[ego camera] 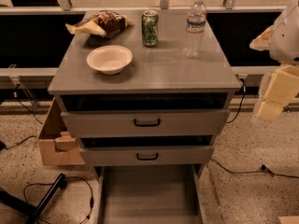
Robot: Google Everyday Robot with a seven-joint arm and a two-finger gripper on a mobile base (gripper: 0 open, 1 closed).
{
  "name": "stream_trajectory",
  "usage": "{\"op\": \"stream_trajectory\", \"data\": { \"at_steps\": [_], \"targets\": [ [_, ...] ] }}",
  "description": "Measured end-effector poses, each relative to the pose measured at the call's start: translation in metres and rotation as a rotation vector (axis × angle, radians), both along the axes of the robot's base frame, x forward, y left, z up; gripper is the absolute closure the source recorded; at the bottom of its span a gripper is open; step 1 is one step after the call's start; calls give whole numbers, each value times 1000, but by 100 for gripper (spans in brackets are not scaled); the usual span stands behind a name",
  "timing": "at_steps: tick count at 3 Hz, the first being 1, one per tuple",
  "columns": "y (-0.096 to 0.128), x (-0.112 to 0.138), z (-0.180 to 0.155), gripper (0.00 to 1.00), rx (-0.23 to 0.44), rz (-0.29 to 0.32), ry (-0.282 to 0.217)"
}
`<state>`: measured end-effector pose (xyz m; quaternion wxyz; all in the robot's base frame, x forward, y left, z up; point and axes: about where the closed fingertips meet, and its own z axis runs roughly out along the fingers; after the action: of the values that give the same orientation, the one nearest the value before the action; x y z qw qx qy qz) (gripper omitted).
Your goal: Place water bottle into bottom drawer
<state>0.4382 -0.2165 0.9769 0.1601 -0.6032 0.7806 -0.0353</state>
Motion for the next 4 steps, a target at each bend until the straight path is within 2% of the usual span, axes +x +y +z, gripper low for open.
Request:
{"op": "stream_trajectory", "data": {
  "at_steps": [1,2,3,4],
  "targets": [
    [0,0,0,0,0,0,0],
    [-3,13,-11,0,138,-49,-9],
    [-1,37,-24,0,290,-56,-42],
    [9,77,-34,0,453,-36,-122]
  ]
}}
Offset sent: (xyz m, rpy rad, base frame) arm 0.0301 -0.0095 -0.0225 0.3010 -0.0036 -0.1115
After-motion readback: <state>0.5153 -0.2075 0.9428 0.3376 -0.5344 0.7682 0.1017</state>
